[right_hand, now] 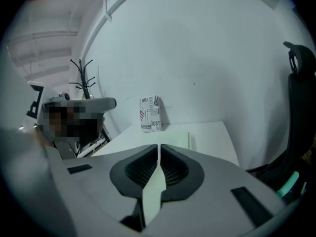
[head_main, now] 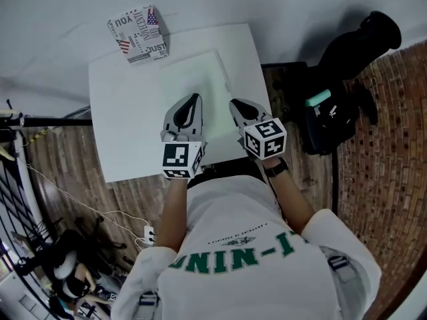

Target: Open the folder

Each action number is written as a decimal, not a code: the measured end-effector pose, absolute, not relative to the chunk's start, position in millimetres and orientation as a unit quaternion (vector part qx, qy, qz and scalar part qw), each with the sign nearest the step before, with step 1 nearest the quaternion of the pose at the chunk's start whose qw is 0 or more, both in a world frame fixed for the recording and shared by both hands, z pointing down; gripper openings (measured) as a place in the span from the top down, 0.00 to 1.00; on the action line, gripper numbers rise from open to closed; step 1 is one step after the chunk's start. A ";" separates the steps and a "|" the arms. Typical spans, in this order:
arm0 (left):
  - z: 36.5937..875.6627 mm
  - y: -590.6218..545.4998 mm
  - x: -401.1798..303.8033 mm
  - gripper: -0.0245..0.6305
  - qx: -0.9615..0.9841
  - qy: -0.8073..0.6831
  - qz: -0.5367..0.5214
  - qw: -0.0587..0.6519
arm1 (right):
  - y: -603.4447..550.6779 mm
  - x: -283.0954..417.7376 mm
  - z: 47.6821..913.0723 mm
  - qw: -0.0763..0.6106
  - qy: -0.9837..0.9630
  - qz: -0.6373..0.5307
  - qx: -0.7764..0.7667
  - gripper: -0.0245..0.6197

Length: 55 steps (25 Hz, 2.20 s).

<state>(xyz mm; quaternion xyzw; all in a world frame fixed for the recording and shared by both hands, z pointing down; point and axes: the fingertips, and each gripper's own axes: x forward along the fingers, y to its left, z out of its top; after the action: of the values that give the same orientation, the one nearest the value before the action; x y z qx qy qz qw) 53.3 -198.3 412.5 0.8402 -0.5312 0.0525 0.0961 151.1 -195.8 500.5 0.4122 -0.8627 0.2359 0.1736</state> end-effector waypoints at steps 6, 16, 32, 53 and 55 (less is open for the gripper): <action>441.2 -231.5 58.9 0.94 0.839 -0.528 0.065 0.113 | -218.7 166.8 550.9 0.203 -0.848 0.279 0.401 0.87; 483.3 -259.9 58.7 0.94 0.832 -0.529 0.075 0.148 | -240.9 174.2 604.1 0.232 -0.833 0.332 0.378 0.70; 496.0 -265.9 36.3 0.94 0.817 -0.550 0.072 0.157 | -248.4 160.3 633.2 0.187 -0.800 0.458 0.338 0.74; 474.3 -234.0 2.6 0.94 0.806 -0.570 0.051 0.151 | -239.2 144.0 573.1 0.148 -0.817 0.429 0.355 0.86; 470.6 -228.4 -3.9 0.94 0.803 -0.575 0.047 0.149 | -237.5 138.3 561.8 0.145 -0.823 0.419 0.354 0.86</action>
<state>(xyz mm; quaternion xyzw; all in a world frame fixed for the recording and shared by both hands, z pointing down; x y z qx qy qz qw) -3.9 -228.4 470.6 0.8031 -0.5749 0.0469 0.1492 138.3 -237.5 561.8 0.3541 -0.8232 0.4194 0.1453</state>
